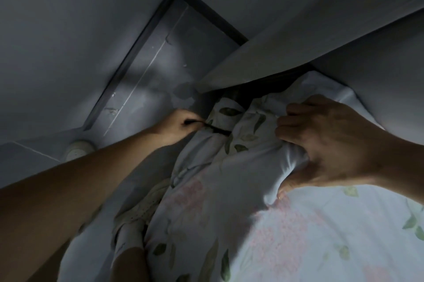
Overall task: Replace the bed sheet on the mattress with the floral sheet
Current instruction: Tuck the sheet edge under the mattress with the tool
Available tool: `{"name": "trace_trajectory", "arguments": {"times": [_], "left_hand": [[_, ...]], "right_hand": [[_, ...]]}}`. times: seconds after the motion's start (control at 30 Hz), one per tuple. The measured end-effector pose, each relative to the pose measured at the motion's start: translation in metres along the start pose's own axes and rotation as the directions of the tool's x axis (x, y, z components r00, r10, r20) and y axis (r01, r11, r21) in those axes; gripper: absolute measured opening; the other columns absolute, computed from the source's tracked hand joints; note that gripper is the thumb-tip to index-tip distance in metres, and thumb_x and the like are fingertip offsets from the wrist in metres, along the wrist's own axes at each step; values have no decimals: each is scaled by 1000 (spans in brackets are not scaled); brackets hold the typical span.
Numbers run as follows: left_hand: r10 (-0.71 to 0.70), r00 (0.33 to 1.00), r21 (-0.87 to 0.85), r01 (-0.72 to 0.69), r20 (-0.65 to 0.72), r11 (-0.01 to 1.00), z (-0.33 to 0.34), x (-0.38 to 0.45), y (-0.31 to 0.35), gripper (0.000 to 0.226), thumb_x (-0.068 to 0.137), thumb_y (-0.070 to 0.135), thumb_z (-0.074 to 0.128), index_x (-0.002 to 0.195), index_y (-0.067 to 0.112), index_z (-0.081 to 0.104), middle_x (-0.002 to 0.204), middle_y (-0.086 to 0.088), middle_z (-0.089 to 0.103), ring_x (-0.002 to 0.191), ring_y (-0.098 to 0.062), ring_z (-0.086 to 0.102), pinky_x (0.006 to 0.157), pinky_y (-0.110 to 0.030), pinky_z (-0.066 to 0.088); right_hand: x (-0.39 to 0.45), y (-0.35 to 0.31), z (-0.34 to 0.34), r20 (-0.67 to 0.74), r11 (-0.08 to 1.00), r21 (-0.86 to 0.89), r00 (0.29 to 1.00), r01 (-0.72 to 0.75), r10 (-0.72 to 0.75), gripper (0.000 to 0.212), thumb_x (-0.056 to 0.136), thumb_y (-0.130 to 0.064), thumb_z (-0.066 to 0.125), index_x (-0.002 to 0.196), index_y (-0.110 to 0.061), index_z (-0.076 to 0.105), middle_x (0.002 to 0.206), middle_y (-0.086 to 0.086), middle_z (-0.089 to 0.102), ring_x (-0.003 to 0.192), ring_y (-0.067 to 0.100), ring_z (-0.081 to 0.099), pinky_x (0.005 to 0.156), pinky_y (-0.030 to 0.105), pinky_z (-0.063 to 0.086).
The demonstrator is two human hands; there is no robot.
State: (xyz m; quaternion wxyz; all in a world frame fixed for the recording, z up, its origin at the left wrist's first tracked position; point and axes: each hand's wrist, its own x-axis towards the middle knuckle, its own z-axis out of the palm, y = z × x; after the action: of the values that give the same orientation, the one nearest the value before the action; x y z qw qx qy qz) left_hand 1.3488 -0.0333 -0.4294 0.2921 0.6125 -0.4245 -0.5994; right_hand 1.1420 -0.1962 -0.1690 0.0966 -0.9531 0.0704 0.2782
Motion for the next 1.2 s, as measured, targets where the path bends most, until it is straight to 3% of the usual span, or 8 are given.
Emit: {"name": "trace_trajectory", "arguments": {"times": [0.07, 0.23, 0.4, 0.57, 0.7, 0.87, 1.0, 1.2], "left_hand": [[-58, 998, 5, 58, -6, 998, -19, -34, -13, 27, 98, 12, 69, 98, 40, 72, 90, 36, 71, 88, 10, 67, 81, -11, 48], [-17, 995, 34, 13, 102, 999, 22, -23, -4, 16, 102, 15, 65, 102, 15, 81, 94, -1, 78, 87, -22, 72, 78, -37, 56], [84, 994, 76, -89, 72, 993, 83, 33, 38, 31, 96, 18, 56, 114, 6, 78, 116, -14, 76, 108, -30, 70, 87, -25, 46], [99, 992, 21, -101, 84, 995, 57, 16, 22, 21, 101, 12, 65, 117, 7, 77, 115, -7, 77, 107, -22, 71, 93, -31, 53], [0, 1000, -22, 0, 0, 1000, 8, -34, -20, 15, 100, 11, 66, 102, 21, 78, 80, 30, 72, 78, 8, 66, 72, -11, 46], [-13, 989, 128, -6, 147, 992, 29, -50, -34, 15, 101, 25, 67, 104, 23, 81, 90, 14, 77, 81, -4, 71, 75, -28, 54], [-7, 998, 126, -1, 66, 992, 57, -15, -6, 17, 103, 30, 62, 92, 20, 71, 78, 12, 65, 74, -10, 62, 76, -37, 53], [62, 977, 369, -136, 205, 920, 80, 5, 29, 31, 107, 30, 44, 133, 26, 62, 127, -9, 69, 112, -28, 66, 93, -33, 50]], "right_hand": [[0, 0, 0, -5, 1000, 4, 1000, -3, 3, 74, 66, -99, 54, 71, -26, 54, 71, -9, 53, 77, 22, 53, 73, 40, 41], [-2, 0, 2, -3, 1000, 8, 1000, -4, 4, 75, 68, -100, 51, 70, -25, 56, 71, -9, 53, 77, 22, 53, 75, 42, 44], [-2, 1, 4, -7, 1000, 6, 1000, -10, 10, 74, 69, -99, 51, 71, -25, 56, 73, -9, 54, 77, 23, 53, 75, 41, 42], [-2, 0, 3, 13, 1000, -1, 1000, -20, 20, 74, 68, -100, 51, 72, -26, 53, 73, -10, 52, 77, 22, 50, 76, 42, 43], [-1, -1, 1, 3, 1000, -7, 1000, -18, 18, 74, 68, -99, 52, 70, -26, 53, 71, -10, 51, 76, 21, 49, 74, 41, 42], [-2, 0, 3, 3, 1000, 4, 1000, -31, 31, 74, 68, -100, 51, 70, -26, 52, 71, -10, 52, 76, 21, 49, 76, 42, 44], [-2, 0, 9, -15, 1000, 0, 1000, -24, 24, 74, 69, -99, 50, 71, -25, 54, 72, -9, 53, 76, 22, 50, 76, 42, 42], [0, 0, 9, -19, 1000, 0, 1000, -22, 22, 73, 70, -98, 52, 70, -24, 54, 72, -8, 52, 75, 23, 49, 75, 42, 40]]}}
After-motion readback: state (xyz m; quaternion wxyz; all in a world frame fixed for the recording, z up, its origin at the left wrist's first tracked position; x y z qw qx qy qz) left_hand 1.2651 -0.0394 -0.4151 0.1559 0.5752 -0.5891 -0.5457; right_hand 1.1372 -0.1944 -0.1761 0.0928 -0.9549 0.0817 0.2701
